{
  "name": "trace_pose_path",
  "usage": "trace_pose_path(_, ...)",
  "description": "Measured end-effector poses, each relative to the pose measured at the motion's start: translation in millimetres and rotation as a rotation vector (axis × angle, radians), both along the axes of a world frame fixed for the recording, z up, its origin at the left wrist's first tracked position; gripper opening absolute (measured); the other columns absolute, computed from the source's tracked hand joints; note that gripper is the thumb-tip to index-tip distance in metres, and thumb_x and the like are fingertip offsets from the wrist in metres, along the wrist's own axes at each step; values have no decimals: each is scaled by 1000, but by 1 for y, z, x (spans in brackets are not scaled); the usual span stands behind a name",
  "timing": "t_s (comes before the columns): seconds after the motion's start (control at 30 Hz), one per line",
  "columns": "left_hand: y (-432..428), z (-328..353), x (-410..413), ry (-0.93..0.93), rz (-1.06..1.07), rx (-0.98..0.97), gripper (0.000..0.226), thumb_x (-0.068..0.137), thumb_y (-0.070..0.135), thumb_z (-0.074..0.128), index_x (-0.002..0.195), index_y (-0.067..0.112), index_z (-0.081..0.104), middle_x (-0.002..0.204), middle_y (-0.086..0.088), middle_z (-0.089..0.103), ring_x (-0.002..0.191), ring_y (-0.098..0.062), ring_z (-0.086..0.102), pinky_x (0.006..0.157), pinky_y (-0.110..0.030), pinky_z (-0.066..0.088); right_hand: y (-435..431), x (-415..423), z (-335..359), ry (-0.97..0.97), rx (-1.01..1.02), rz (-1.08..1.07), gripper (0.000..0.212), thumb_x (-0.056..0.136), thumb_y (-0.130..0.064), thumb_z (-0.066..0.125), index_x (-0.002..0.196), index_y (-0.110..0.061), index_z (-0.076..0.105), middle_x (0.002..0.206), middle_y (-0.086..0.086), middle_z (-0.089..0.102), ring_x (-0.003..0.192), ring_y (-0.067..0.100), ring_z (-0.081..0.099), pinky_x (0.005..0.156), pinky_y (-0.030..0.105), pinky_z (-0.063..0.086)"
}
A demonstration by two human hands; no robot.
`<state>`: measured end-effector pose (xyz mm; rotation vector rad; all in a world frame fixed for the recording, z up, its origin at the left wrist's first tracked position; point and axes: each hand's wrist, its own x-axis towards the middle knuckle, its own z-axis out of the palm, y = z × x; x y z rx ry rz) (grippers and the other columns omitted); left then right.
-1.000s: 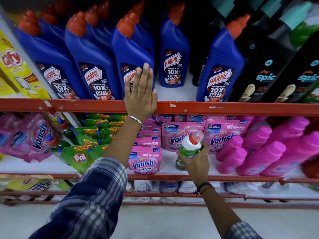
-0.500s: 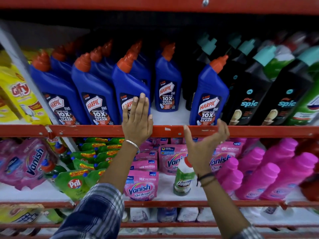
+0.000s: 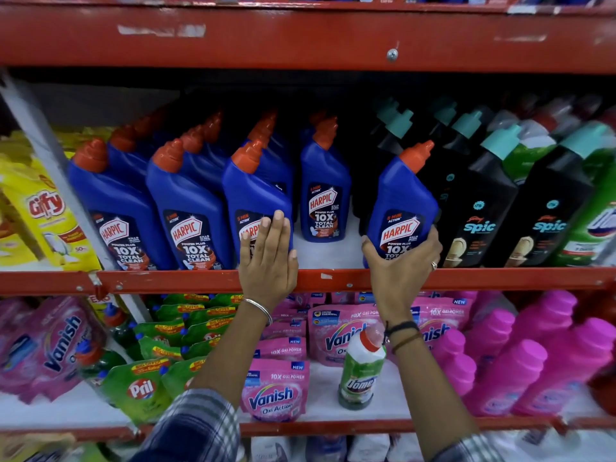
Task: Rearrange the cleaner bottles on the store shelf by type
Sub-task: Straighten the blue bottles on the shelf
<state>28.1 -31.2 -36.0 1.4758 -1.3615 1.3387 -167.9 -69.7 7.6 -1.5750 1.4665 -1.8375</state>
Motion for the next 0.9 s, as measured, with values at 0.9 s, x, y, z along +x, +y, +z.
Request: trace_pose_path(0.9, 2, 1, 1, -3, -13, 20, 61, 98, 29, 30, 152, 10, 8, 161, -1, -1, 147, -16, 4, 120, -40, 0, 37, 63, -6, 168, -23, 97, 94, 69, -64, 68, 133, -5, 34, 130, 15, 46, 120, 28, 45, 97, 44, 45)
